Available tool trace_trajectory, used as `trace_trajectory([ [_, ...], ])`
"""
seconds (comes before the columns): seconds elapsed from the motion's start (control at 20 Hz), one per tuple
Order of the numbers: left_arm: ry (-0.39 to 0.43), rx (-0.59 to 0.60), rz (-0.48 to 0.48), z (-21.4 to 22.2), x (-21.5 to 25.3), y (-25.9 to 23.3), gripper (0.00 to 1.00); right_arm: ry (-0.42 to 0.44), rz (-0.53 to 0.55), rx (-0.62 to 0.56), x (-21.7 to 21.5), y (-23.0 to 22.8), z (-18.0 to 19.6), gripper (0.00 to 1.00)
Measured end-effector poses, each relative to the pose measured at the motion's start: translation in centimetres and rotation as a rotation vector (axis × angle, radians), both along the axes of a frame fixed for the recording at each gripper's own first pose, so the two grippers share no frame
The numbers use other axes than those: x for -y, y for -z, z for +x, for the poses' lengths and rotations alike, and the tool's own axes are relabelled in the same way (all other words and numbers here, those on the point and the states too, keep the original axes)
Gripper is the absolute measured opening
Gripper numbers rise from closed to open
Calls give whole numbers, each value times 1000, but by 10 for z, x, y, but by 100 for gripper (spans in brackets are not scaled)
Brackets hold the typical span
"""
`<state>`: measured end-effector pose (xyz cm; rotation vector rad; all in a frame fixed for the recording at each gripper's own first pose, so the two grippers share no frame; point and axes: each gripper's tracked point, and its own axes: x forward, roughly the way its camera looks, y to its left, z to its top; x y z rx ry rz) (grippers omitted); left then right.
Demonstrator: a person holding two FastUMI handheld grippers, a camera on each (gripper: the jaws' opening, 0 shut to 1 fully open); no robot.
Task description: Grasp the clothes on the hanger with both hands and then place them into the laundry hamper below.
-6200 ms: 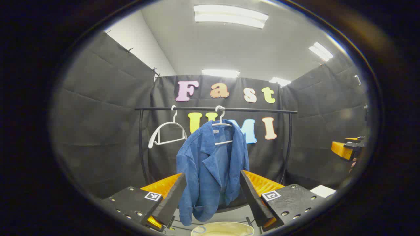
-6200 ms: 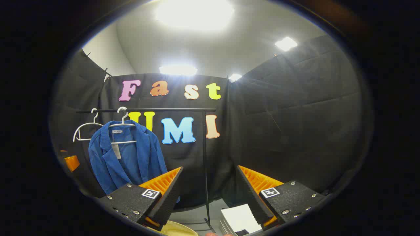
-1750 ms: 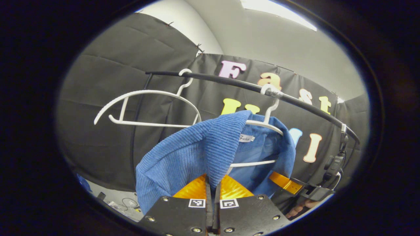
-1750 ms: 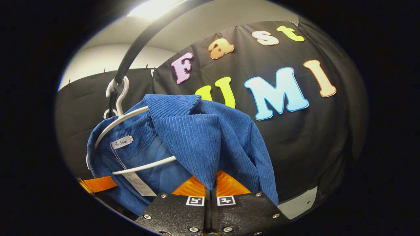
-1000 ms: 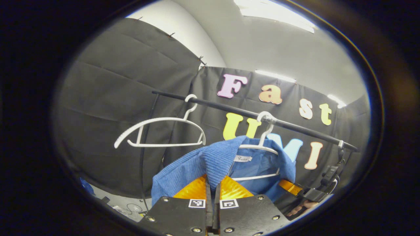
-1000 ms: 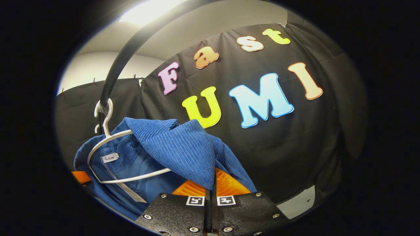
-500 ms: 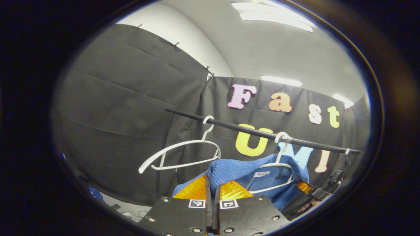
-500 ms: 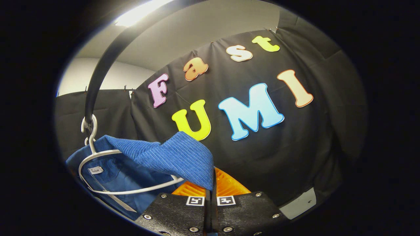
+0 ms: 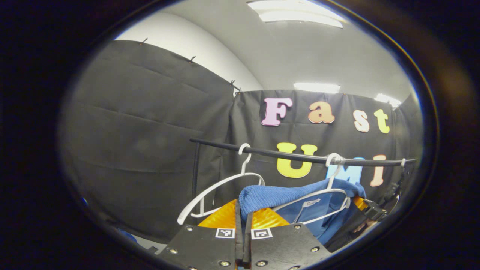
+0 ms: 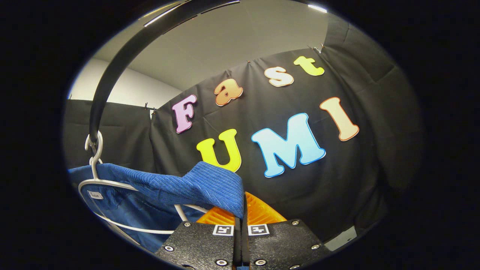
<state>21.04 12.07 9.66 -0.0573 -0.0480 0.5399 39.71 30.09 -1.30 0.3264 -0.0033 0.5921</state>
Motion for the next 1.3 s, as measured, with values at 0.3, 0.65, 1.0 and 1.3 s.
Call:
trace_trajectory([
  [0.3,69,-31,14,14,-25,12,4,-43,-35,27,-9,6,-18,0],
  [0.65,160,-11,-98,22,-43,42,1,-78,-80,87,-11,3,-19,0],
  [1.0,252,-143,-4,29,-56,77,1,-99,-120,106,-11,8,-24,0],
  [1.3,300,-40,-60,20,-46,109,1,-75,-126,97,-10,15,-15,0],
])
